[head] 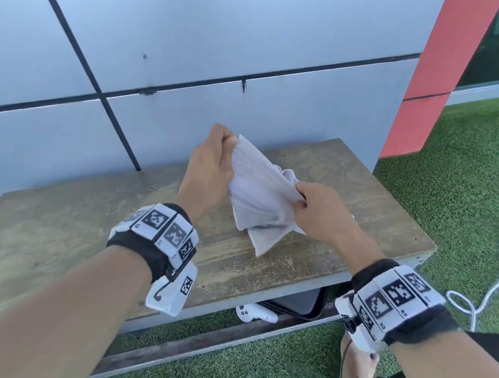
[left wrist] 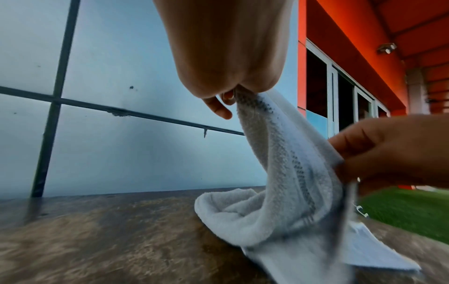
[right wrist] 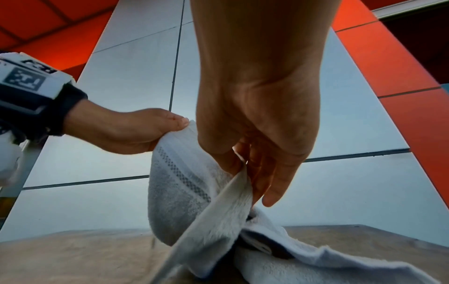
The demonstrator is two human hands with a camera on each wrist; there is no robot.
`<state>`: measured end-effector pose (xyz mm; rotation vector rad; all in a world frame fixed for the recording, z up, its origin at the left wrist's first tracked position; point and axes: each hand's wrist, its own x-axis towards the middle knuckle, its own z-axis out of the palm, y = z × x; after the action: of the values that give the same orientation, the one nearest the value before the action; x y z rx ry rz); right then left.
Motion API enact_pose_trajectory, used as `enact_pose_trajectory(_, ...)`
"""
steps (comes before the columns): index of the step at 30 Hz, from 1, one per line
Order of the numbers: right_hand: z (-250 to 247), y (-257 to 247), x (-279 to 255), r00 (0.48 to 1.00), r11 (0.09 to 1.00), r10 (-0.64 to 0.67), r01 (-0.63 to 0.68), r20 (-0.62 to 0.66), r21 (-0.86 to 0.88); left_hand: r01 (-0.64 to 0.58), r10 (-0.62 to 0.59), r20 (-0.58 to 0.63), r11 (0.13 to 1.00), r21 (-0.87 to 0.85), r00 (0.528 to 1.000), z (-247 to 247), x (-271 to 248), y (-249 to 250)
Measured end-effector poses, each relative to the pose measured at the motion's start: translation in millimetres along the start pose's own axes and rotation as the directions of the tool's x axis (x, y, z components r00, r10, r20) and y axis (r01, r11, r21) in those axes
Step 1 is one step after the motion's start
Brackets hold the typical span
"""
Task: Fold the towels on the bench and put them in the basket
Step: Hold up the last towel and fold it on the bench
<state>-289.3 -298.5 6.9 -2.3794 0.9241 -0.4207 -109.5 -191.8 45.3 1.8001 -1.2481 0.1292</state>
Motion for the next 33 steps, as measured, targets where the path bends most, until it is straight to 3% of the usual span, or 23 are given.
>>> enact_pose_trajectory(4, 1, -1, 1, 0.999, 0.998, 0.047, -0.046, 0.018, -0.032, 0.103, -0.102, -0.124, 0.995, 0.007, 0.987, -14, 8, -8)
enact_pose_trajectory(8, 6, -6, 3, 0.998, 0.992, 0.04, -0.046, 0.046, 0.116, 0.215, -0.21, -0.081, 0.974, 0.068, 0.974, -19, 4, -19)
enact_pose_trajectory(11, 12, -12, -2, 0.992, 0.917, 0.085, -0.115, 0.095, 0.381, 0.319, -0.32, 0.003, 0.947, 0.043, 0.948, -12, -16, -19)
enact_pose_trajectory(13, 16, -17, -4, 0.985, 0.848, 0.11, -0.161, 0.13, 0.505, 0.34, -0.344, 0.132, 0.939, 0.048, 0.93, -2, -30, -14)
enact_pose_trajectory(16, 21, -25, -4, 0.986, 0.794, 0.048, -0.133, 0.157, 0.594, 0.395, -0.357, 0.431, 0.919, 0.0, 0.829, 15, -44, 0)
enact_pose_trajectory(17, 21, -26, -4, 0.985, 0.78, -0.003, -0.105, 0.172, 0.617, 0.429, -0.356, 0.471, 0.902, -0.052, 0.807, 20, -48, 4)
enact_pose_trajectory(21, 19, -30, -10, 0.961, 0.689, -0.114, -0.106, 0.252, 0.716, 0.396, -0.303, 0.416, 0.905, -0.158, 0.857, 29, -50, -3)
enact_pose_trajectory(23, 20, -30, -9, 0.984, 0.733, -0.079, -0.053, 0.162, 0.678, 0.341, -0.263, 0.395, 0.929, -0.141, 0.88, 28, -49, -8)
enact_pose_trajectory(25, 22, -28, -8, 0.999, 0.824, -0.025, 0.035, -0.025, 0.566, 0.267, -0.206, 0.378, 0.956, -0.117, 0.903, 27, -48, -9)
enact_pose_trajectory(28, 23, -20, -6, 0.973, 0.9, -0.038, 0.133, -0.229, 0.415, 0.186, -0.14, 0.411, 0.98, -0.076, 0.901, 27, -43, -12)
enact_pose_trajectory(31, 23, -14, -3, 0.981, 0.958, -0.104, 0.144, -0.167, 0.247, 0.156, -0.085, 0.521, 0.983, -0.093, 0.849, 26, -37, -9)
enact_pose_trajectory(33, 27, -9, -1, 0.981, 0.979, -0.109, 0.134, -0.159, 0.156, 0.129, -0.074, 0.534, 0.989, -0.067, 0.842, 22, -33, -7)
